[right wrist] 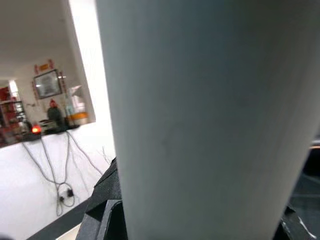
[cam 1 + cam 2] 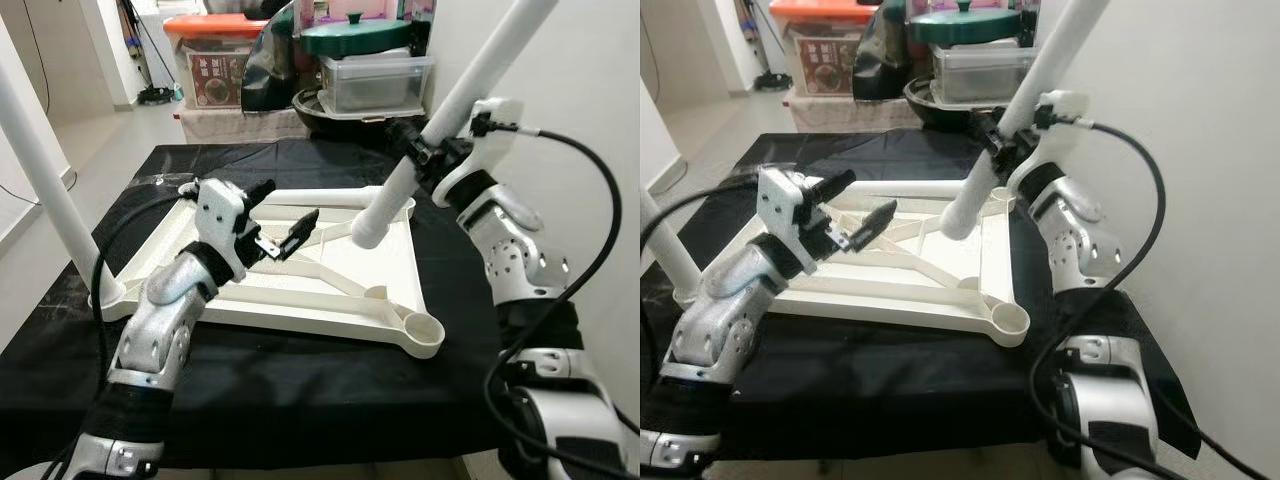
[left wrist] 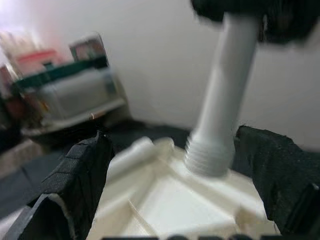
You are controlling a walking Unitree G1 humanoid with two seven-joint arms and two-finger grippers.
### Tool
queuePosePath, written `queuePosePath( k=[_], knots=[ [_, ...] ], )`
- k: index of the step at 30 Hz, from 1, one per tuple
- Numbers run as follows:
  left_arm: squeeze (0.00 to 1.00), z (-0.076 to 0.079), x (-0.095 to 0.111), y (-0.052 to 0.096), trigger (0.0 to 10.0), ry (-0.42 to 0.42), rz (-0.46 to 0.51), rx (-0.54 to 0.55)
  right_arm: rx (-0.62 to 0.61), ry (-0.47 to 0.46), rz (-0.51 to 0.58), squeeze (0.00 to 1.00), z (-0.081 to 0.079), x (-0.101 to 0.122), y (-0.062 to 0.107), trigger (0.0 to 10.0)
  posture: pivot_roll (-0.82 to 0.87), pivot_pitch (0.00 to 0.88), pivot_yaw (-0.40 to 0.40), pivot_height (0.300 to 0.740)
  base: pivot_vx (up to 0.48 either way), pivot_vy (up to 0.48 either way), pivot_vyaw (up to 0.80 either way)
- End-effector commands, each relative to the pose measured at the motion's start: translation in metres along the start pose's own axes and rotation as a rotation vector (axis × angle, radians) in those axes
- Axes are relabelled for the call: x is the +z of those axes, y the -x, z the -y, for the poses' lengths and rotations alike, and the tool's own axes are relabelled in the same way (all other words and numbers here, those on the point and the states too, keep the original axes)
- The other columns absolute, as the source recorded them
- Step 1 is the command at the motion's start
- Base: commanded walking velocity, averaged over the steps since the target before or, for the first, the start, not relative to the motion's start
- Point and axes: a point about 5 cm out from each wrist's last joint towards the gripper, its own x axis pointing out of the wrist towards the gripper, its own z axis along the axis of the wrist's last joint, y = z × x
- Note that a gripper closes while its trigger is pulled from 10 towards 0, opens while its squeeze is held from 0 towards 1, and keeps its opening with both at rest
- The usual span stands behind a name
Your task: Building children table
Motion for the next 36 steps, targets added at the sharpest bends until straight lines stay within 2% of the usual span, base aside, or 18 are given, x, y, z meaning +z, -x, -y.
queuePosePath(
  k=[1,3,4,5,7,8,9,11,13,14,17,36],
  knots=[
    [1.00,0.006,-0.012,0.003,10.0,-0.045,-0.056,-0.007,0.037,-0.002,0.005,0.00,-0.010,0.000,0.000,0.0,0.02,0.000,-0.021,0.740,0.000,0.000,0.00],
    [1.00,0.009,-0.016,0.004,10.0,-0.062,-0.079,-0.008,0.046,-0.001,0.002,0.00,-0.014,-0.002,0.000,0.0,0.02,0.000,-0.021,0.740,0.000,0.000,0.00],
    [0.00,0.014,-0.020,0.005,10.0,-0.076,-0.103,-0.019,0.061,-0.005,-0.002,0.00,-0.020,-0.005,0.001,0.0,0.02,0.000,-0.019,0.740,0.000,0.000,0.00],
    [0.00,0.018,-0.026,0.006,10.0,-0.081,-0.123,-0.023,0.076,-0.019,-0.007,0.00,-0.027,-0.007,0.001,0.0,0.01,0.000,-0.020,0.740,0.000,0.000,0.00],
    [0.00,0.018,-0.026,0.006,10.0,-0.081,-0.123,-0.023,0.076,-0.019,-0.007,0.00,-0.027,-0.007,0.001,0.0,0.01,0.000,-0.020,0.740,0.000,0.000,0.00],
    [0.00,0.022,-0.029,0.006,10.0,-0.089,-0.135,-0.030,0.101,-0.030,-0.010,0.00,-0.034,-0.009,0.002,0.0,0.01,0.000,-0.021,0.740,0.000,0.000,0.00],
    [0.00,0.022,-0.029,0.006,10.0,-0.089,-0.135,-0.030,0.101,-0.030,-0.010,0.00,-0.034,-0.009,0.002,0.0,0.01,0.000,-0.021,0.740,0.000,0.000,0.00],
    [0.00,0.026,-0.034,0.004,10.0,-0.106,-0.151,-0.024,0.145,-0.057,-0.013,0.00,-0.048,-0.010,0.002,0.0,0.01,0.000,-0.021,0.740,0.000,0.000,0.00],
    [0.00,0.026,-0.034,0.004,10.0,-0.106,-0.151,-0.024,0.145,-0.057,-0.013,0.00,-0.048,-0.010,0.002,0.0,0.01,0.000,-0.021,0.740,0.000,0.000,0.00],
    [0.00,0.027,-0.037,-0.001,10.0,-0.092,-0.147,-0.011,0.182,-0.078,-0.023,0.00,-0.057,-0.012,0.002,0.0,0.01,0.000,-0.023,0.740,0.000,0.000,0.00],
    [0.00,0.027,-0.038,-0.004,10.0,-0.099,-0.142,-0.006,0.204,-0.089,-0.035,0.00,-0.062,-0.015,0.003,0.0,0.01,0.000,-0.023,0.740,0.000,0.000,0.00],
    [0.00,0.028,-0.051,-0.013,10.0,-0.090,-0.169,-0.011,0.240,-0.116,-0.082,0.00,-0.074,-0.021,0.011,0.0,0.00,0.000,-0.018,0.740,0.000,0.000,0.00]
  ],
)
